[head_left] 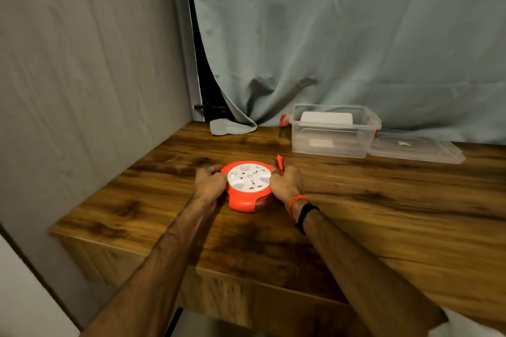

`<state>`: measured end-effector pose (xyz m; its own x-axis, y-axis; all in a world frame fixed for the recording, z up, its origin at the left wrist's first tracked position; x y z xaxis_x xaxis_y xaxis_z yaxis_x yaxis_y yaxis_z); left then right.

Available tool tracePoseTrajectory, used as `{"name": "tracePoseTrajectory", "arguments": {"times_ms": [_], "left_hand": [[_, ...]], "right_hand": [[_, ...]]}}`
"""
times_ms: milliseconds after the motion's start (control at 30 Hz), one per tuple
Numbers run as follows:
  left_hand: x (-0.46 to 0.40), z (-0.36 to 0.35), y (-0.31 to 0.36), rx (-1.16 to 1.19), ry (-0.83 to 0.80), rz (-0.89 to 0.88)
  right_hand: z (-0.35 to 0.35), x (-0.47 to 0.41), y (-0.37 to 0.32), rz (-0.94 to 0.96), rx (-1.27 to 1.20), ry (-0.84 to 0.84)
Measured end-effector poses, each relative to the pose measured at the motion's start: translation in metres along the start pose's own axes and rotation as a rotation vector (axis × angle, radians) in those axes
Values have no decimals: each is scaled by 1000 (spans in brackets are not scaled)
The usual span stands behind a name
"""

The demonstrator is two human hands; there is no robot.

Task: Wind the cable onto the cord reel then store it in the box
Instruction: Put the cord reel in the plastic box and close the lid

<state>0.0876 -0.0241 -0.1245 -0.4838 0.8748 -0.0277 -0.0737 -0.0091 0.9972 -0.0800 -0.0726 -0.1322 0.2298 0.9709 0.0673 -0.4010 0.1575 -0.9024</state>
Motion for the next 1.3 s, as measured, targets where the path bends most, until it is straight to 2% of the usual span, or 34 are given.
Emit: {"name": "tracePoseTrajectory", "arguments": {"times_ms": [167, 267, 500, 600, 700, 900, 1067, 1300], "left_hand": [[-5, 3, 6, -412, -42, -132], [-3, 5, 12, -537, -48, -161], [-2, -4, 33, -541, -71, -159], [2, -20, 55, -520, -67, -234], [0, -49, 73, -447, -161, -280], [-6, -113, 93, -326, -275, -282], [-22, -155, 94, -233, -327, -221], [-67, -193, 88, -199, -181, -181]], "right_hand": [[5, 2, -3, 53, 107, -40], [12, 3, -2, 55, 111, -92], [43, -1, -2, -38, -56, -139], [73, -9, -4, -31, -132, -69], [112, -17, -5, -17, -180, -11], [184, -39, -3, -27, -134, 149], [220, -64, 4, -57, -137, 219], [241, -113, 9, -71, -109, 295]]}}
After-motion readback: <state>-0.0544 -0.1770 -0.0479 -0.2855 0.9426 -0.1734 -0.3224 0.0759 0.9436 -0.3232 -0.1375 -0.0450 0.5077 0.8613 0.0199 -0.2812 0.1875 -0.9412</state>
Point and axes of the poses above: each hand's wrist, its own x-axis away from the middle knuckle, its own z-axis out of the back of the hand, y = z × x, the point moved 3 cm from there along -x, towards the middle knuckle, and after that the axes turned 9 degrees about -z, right-handed, at the moved point
